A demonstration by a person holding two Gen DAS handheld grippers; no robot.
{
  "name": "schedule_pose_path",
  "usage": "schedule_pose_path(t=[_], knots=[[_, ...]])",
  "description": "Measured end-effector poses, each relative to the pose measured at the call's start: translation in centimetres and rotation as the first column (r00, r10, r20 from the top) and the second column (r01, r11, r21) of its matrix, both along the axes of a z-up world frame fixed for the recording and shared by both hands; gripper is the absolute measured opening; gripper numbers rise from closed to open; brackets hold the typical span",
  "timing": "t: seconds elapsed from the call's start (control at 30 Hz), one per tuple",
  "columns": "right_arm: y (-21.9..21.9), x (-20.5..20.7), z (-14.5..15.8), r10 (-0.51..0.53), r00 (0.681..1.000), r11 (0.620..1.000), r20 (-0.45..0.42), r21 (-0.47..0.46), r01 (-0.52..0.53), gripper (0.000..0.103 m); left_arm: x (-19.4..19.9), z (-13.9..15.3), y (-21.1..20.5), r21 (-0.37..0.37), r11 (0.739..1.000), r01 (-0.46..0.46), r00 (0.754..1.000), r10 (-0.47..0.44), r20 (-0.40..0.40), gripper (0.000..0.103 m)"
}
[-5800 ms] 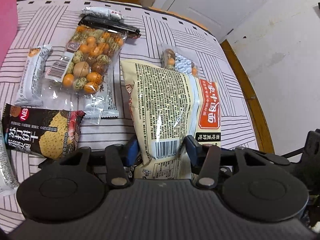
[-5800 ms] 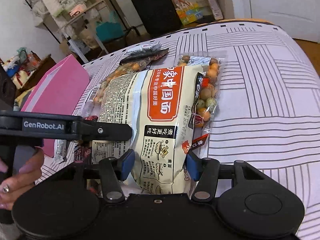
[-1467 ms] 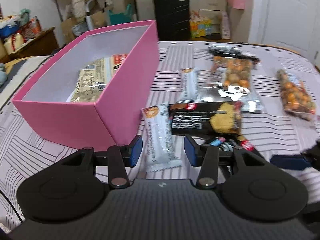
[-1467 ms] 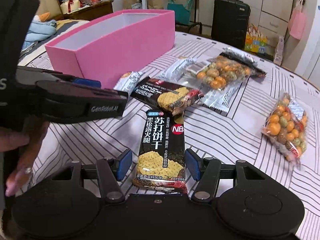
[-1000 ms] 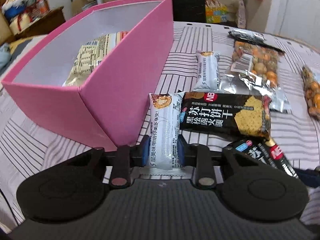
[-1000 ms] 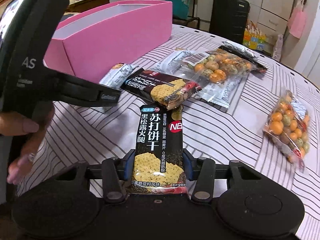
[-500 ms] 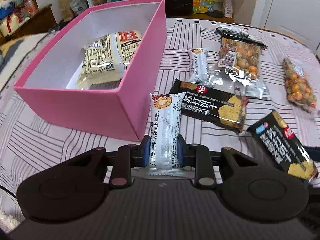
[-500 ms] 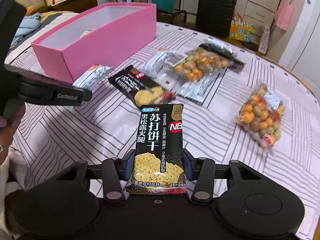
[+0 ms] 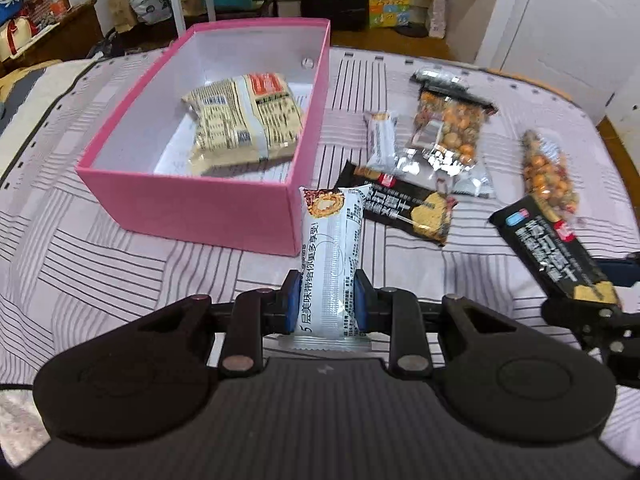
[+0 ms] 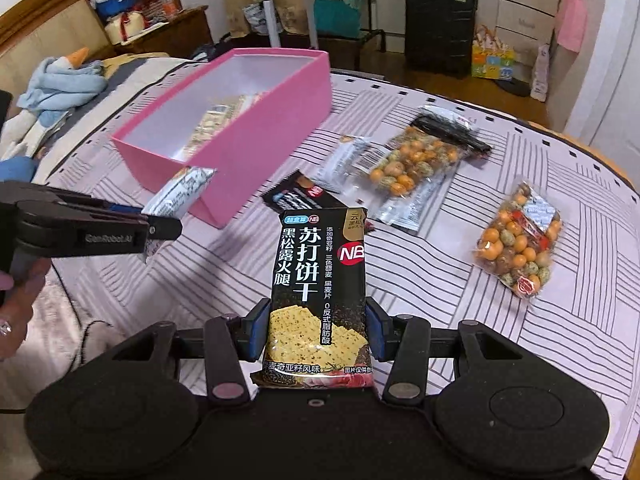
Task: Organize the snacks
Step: 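Lower the wafer bar and cracker pack into the pink box and open both tools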
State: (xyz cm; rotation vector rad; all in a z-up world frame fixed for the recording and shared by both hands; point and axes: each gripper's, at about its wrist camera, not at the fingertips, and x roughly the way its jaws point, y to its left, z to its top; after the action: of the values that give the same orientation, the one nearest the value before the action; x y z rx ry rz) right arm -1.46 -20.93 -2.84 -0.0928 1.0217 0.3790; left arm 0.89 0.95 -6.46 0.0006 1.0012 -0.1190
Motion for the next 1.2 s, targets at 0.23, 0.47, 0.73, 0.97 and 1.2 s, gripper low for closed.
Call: schedule_pose_path(t=[0.23,0.47,0.73,0.97,1.2], knots=[[1.9,0.4,3.4,0.079,0.996,0.997,0.046,-0.012,-0.078,0.053,-0.9,4.0,1.8,-0.011,1.000,-0.001,0.996,0.002,0.088,0.026],[4.9,2.0,6.3,0.168,0.974,0.985,0.152,-0.065,-0.160,0.053,0.3,5.4,4.3,-0.055,0.998,-0.027,0.994,0.032,0.104,0.026],[9.6,6.4,6.1,0.285,0.931,0.959,0.226,-0.067,-0.277,0.053,4.3,5.2,7.5,-0.035,0.993,-0.114,0.987,0.117,0.114,0.026],[13.6,13.0,3.7,0.304,0.925,0.950,0.226,-0.004,-0.311,0.053,10.4,2.7,10.7,-0.019,0.972,-0.234,0.971,0.235,0.054,0.026],[17.3,17.8,-1.5,0.302,0.943,0.953,0.139,-0.009,-0.304,0.053,15.0,-1.8,12.5,-0.030,0.956,-0.292,0.956,0.292,-0.005,0.026]])
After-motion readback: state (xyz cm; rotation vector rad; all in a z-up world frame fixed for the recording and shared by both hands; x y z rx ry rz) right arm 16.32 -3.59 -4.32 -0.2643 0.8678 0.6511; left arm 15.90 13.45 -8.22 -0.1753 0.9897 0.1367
